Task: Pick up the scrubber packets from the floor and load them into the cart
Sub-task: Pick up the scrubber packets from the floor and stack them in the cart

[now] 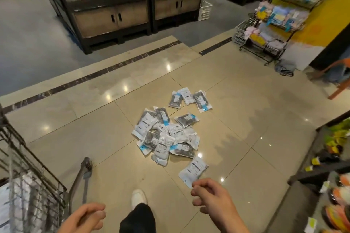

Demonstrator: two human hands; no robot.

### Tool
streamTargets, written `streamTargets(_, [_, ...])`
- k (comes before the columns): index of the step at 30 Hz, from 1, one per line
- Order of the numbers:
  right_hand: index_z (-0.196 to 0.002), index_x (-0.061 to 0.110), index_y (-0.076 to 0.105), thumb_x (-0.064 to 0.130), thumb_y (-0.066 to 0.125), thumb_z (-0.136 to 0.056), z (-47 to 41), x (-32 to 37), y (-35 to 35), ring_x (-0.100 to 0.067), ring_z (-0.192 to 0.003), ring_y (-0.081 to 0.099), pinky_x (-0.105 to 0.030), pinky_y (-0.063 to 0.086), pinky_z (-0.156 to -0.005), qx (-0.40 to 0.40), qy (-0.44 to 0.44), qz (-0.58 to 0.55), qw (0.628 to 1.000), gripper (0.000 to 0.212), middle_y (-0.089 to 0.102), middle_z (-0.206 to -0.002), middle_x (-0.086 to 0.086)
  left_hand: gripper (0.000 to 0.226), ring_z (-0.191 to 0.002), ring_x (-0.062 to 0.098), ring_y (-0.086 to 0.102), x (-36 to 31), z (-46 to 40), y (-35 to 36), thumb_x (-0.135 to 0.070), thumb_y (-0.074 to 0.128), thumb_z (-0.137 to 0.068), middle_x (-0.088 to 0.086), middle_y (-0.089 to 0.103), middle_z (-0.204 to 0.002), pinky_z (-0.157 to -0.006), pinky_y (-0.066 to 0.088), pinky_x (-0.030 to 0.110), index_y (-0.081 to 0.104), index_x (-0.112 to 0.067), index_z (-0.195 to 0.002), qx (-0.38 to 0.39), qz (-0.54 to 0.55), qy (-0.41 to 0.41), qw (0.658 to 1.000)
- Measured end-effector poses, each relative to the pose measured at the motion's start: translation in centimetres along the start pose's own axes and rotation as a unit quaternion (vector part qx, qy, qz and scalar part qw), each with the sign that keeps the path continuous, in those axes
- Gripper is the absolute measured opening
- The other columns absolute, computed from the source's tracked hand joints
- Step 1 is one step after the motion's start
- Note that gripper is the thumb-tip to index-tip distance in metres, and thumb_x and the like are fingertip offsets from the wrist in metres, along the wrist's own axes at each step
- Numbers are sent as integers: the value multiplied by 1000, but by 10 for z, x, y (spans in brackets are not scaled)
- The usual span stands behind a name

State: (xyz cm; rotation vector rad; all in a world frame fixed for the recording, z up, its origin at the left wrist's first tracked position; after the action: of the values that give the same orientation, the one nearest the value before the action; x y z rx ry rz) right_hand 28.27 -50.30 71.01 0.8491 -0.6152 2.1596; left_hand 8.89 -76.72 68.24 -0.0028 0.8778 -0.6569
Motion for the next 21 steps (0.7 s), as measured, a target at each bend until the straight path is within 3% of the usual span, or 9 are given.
streamTargets(3, [-88,13,74,7,70,-90,-35,34,32,-15,-58,64,-29,42,-58,4,-3,8,1000,8,74,-75,-2,14,-79,41,64,-26,-57,-7,17,64,-90,31,73,-81,-85,40,43,70,12,-102,22,13,-22,999])
streamTargets(8, [-87,14,74,6,70,-89,-85,79,80,-17,-59,67,-30,43,-59,-6,8,22,1000,9,75,-77,-5,10,-78,32,68,-104,-129,-20,-5,84,-83,14,78,-78,-72,44,35,79,-14,-86,22,-35,14,999])
streamTargets(13, [-87,11,75,4,71,-89,-116,107,96,-17,-58,67,-29,45,-57,-35,28,7,999,8,74,-87,-20,12,-73,27,67,-162,-195,-20,1,70,-92,14,77,-83,-72,45,35,76,-10,-89,28,-58,47,997])
streamTargets(17, [-86,6,75,0,72,-89,-146,121,99,-18,-56,62,-25,48,-56,-18,50,-5,999,8,68,-80,-27,15,-73,27,68,-192,-236,-1,2,69,-93,12,77,-83,-68,42,31,76,-10,-88,40,-69,46,996])
streamTargets(21, [-87,5,75,3,72,-91,-197,134,102,-17,-55,62,-22,49,-55,-3,81,-4,997,5,69,-81,-25,24,-77,33,68,-209,-276,24,1,71,-91,16,77,-83,-70,43,34,78,-19,-80,61,-87,27,994])
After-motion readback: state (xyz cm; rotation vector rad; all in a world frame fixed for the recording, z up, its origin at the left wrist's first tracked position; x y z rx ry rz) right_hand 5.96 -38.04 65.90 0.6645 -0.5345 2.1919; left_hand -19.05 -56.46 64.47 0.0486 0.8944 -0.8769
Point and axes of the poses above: each hand's wrist, its own z-axis away from the middle knuckle, its own y-axis out of the palm, x = y × z, the point moved 1 cm from there along -z, towards the middle knuckle
